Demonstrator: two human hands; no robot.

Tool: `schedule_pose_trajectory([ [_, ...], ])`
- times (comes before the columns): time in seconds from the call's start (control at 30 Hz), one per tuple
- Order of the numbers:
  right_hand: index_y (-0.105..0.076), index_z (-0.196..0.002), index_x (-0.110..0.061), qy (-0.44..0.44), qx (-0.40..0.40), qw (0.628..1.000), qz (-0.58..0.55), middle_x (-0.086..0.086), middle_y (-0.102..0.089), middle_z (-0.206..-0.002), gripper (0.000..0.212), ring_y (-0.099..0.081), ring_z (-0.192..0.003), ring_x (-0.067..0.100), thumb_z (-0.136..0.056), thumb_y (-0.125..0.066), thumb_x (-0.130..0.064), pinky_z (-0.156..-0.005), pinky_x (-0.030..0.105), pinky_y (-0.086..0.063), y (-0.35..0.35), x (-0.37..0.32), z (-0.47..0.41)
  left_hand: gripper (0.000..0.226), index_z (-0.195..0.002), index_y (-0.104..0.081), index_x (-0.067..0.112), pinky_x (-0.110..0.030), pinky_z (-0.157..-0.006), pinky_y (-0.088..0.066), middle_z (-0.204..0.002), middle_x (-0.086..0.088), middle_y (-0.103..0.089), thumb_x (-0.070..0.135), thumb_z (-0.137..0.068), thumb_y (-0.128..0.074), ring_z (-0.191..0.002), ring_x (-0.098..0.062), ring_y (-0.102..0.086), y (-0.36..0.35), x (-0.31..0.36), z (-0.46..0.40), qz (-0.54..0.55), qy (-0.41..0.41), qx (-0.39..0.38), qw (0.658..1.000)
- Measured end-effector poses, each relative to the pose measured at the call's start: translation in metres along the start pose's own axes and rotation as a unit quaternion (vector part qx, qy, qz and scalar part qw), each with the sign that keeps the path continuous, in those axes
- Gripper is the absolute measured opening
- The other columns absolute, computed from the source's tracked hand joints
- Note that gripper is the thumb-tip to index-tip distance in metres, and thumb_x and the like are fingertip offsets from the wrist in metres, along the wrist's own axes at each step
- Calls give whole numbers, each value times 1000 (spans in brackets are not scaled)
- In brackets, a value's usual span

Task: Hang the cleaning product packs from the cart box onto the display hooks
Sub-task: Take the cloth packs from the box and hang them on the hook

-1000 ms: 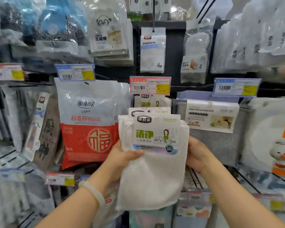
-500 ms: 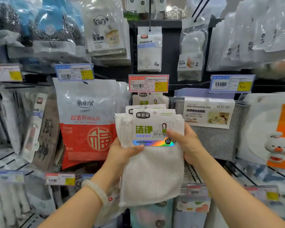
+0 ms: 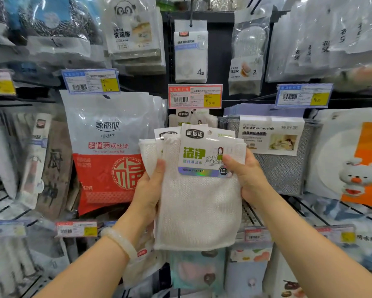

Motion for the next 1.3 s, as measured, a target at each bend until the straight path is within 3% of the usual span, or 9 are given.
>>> schedule_pose_trajectory([
  [0.1, -52, -120, -13, -3, -3, 1000, 5, 11, -67, -112, 37, -66, -99, 25, -86, -61, -2, -85, 37, -55, -1, -7, -1, 48, -111, -65, 12, -41, -80, -56, -98, -6, -74, 50, -85, -53, -92, -24, -70, 12, 7, 3, -41, -28, 50, 998],
  [0.2, -53, -115, -11, 16, -13, 1000, 5, 9, -68, -104, 32, -67, -90, 22, -86, -60, 1, -77, 34, -58, -1, -21, -6, 42, -102, -66, 19, -46, -94, -50, -103, -1, -71, 53, -79, -54, -102, -25, -66, 27, 20, 6, -87, -81, 78, 990],
  [0.27, -58, -105, -18, 21, -32, 999, 11, 6, -71, -99, 27, -70, -89, 23, -85, -61, 1, -79, 40, -58, -5, -28, -10, 32, -96, -65, 24, -43, -91, -51, -98, 4, -70, 50, -82, -54, -98, -21, -66, 34, 25, 9, -112, -95, 78, 986],
  [0.33, -59, -100, -22, 30, -45, 998, 28, 0, -73, -92, 27, -72, -84, 18, -85, -61, 0, -74, 37, -59, -13, -33, -14, 28, -100, -64, 20, -39, -85, -52, -95, 5, -70, 43, -88, -55, -96, -20, -66, 40, 27, 8, -122, -95, 83, 984],
  [0.4, -59, -104, -20, 45, -53, 996, 49, 1, -72, -96, 27, -71, -88, 17, -85, -62, -1, -76, 35, -58, -22, -41, -18, 27, -97, -65, 20, -39, -82, -52, -91, 4, -70, 44, -87, -57, -92, -21, -66, 43, 31, 8, -138, -101, 86, 982],
  [0.5, -59, -108, -17, 51, -49, 996, 50, 8, -70, -105, 28, -68, -98, 27, -84, -64, -4, -83, 44, -56, -29, -49, -24, 29, -88, -63, 21, -33, -72, -51, -83, 5, -67, 49, -78, -60, -82, -16, -64, 42, 40, 9, -166, -113, 81, 976],
  [0.6, -58, -113, -15, 42, -38, 997, 50, 12, -69, -110, 32, -67, -102, 30, -83, -66, -6, -85, 49, -55, -31, -49, -27, 22, -81, -60, 19, -25, -62, -45, -79, 5, -65, 41, -81, -63, -74, -10, -61, 35, 43, 10, -181, -106, 61, 976],
  [1.03, -57, -113, -10, 72, -29, 997, 20, 7, -70, -103, 29, -72, -88, 20, -85, -62, -2, -72, 33, -60, -32, -56, -16, 13, -76, -65, 19, -26, -63, -49, -80, 5, -69, 25, -75, -77, -75, -12, -65, 35, 40, 9, -173, -81, 48, 980],
  [1.3, -56, -116, -9, 46, -24, 998, 17, 11, -69, -109, 32, -70, -96, 27, -85, -63, -4, -79, 40, -59, -33, -58, -21, 18, -78, -66, 20, -29, -64, -52, -81, 3, -71, 29, -71, -80, -76, -15, -67, 36, 41, 8, -180, -71, 61, 979],
])
Point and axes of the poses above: each hand's wrist, its own z-axis away from the middle knuckle, its own y-axis out of the back of the hand, x = y × z, the point moved 9 cm from there along -z, towards the middle knuckle
